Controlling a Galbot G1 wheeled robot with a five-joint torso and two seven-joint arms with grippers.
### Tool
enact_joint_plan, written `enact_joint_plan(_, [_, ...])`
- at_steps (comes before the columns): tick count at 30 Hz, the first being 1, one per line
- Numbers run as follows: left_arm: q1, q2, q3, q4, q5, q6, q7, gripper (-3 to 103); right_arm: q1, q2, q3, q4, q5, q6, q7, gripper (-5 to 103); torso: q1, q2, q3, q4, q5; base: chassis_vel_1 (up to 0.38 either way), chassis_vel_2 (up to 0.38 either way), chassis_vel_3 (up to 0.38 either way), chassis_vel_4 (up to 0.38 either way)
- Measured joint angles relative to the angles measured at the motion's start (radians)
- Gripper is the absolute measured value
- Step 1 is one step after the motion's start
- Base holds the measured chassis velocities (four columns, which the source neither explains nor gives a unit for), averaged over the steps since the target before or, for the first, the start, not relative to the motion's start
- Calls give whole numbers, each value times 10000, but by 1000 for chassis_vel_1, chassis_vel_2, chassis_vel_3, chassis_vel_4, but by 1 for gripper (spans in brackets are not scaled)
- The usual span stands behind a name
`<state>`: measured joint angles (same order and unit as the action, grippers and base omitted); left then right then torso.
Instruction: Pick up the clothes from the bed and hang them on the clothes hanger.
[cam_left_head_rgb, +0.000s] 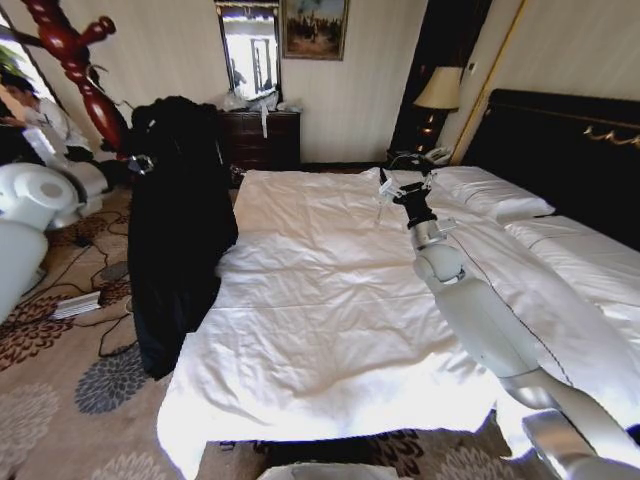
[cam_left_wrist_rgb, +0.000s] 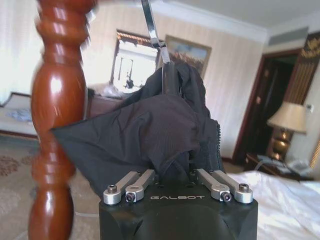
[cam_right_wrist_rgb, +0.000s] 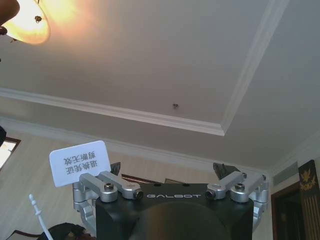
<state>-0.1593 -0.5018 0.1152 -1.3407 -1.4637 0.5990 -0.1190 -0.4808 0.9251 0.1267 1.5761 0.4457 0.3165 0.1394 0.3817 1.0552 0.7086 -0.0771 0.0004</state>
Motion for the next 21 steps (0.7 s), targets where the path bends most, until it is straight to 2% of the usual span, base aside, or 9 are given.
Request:
enact_joint_plan(2, [-1020,-310,942,721,-5,201,1,19,-62,-9,37,28,-2,1,0,100,-2,1,0,-7,-3,0,0,0,0])
enact_joint_plan(5, [-1724,-603,1485,1236,-4,373,-77,19,-133,-53,94,66,-7,12,-4,100,4,-2,6,-16,-8,0,0,0,0])
enact_joint_plan(9, [-2376,-860,1759,1634,-23,530,-175,19,-218,-164,227,111,-7,51,-25,100,2,-1,3,-12,0,0,0,0,0])
enact_joint_plan(14, [-3305,-1174,2116,2313,15,639,-18,19,-291,-359,447,146,14,138,-88,100,1,0,2,-3,-7,0,0,0,0])
enact_joint_plan(18, [-3724,-1374,2285,2678,4,820,-8,19,-346,-448,544,157,28,209,-170,100,0,0,1,-14,0,0,0,0,0])
enact_joint_plan(21, [-3840,-1449,2344,2901,-5,981,-84,19,-412,-494,615,210,31,241,-205,100,0,0,1,-12,-3,0,0,0,0])
